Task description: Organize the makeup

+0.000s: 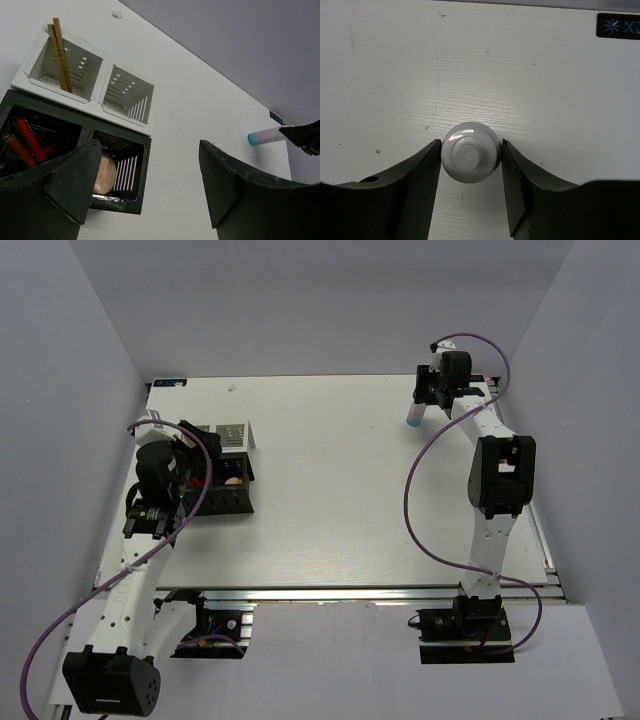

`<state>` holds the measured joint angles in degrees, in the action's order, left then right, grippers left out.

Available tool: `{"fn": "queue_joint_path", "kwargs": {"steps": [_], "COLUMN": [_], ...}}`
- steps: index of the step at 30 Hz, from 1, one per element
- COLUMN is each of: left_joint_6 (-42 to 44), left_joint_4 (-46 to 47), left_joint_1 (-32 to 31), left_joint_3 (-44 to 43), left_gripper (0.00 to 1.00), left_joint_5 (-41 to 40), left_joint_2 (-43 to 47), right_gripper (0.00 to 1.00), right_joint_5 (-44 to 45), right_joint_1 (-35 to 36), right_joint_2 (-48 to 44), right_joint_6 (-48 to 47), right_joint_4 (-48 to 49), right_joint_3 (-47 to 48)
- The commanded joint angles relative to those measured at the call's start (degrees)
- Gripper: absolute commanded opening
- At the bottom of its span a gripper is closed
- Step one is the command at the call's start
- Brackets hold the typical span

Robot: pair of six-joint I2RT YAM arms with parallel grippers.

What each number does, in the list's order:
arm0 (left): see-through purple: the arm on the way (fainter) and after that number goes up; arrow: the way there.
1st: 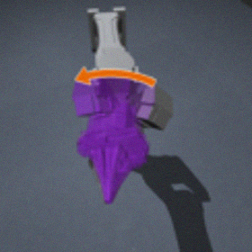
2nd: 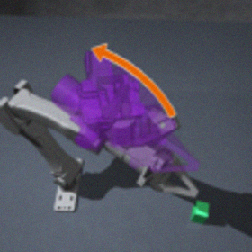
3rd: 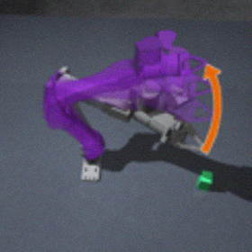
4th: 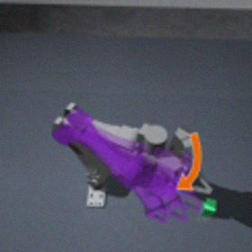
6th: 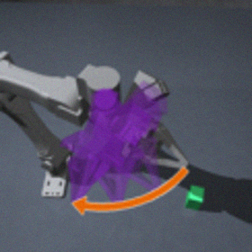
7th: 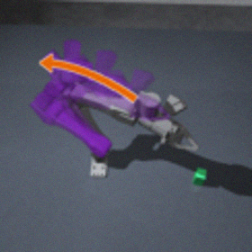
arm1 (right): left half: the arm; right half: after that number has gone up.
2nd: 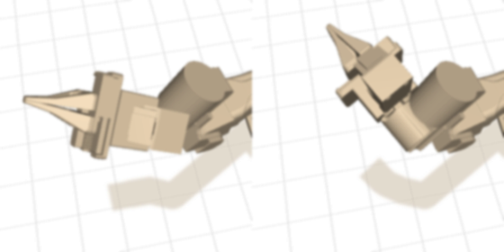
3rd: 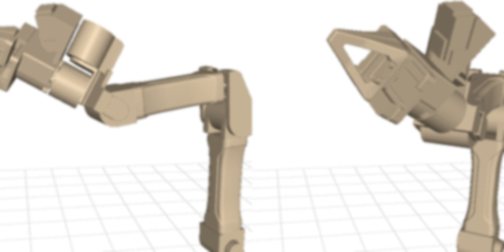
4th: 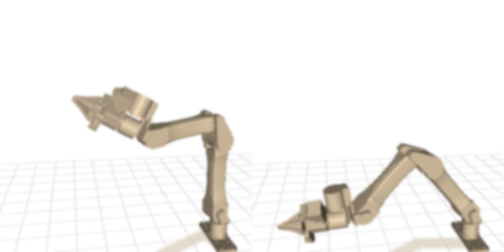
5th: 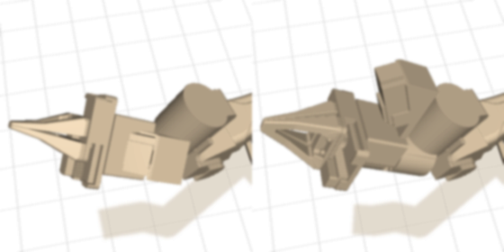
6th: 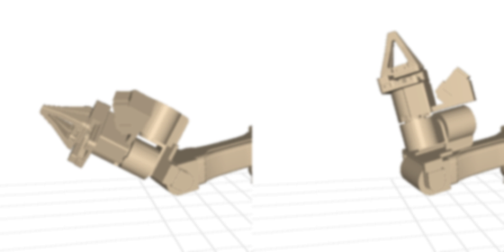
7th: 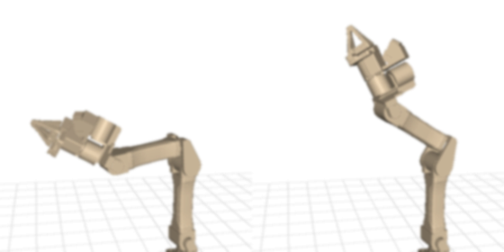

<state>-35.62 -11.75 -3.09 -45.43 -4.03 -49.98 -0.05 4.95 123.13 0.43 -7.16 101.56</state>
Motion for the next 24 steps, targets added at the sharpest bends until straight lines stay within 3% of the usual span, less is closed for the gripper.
{"fn": "queue_joint_path", "kwargs": {"steps": [1,4,10,15,24], "left_joint_6": [0.0,0.1,0.1,1.0,2.0], "left_joint_4": [-0.7,-0.8,0.0,-0.6,-5.0], "left_joint_1": [0.2,0.2,0.2,0.2,0.2], "left_joint_3": [-0.4,-0.7,-1.1,-1.9,-4.0], "left_gripper": [0.88,0.88,0.89,0.89,0.92], "left_joint_5": [0.5,1.1,2.2,1.6,-1.0], "left_joint_2": [1.8,2.3,3.3,4.9,9.8], "right_gripper": [0.0,0.0,0.0,0.0,0.0], "right_joint_5": [-11.1,-23.3,-39.1,-42.7,-39.9], "right_joint_1": [0.1,0.1,4.4,13.9,28.4], "right_joint_2": [-3.1,-5.3,-10.2,-11.3,-5.9], "right_joint_6": [-0.1,-2.2,0.4,3.8,9.9], "right_joint_4": [-0.9,-1.9,1.6,6.3,14.9], "right_joint_3": [0.4,2.2,2.0,2.9,11.1]}}
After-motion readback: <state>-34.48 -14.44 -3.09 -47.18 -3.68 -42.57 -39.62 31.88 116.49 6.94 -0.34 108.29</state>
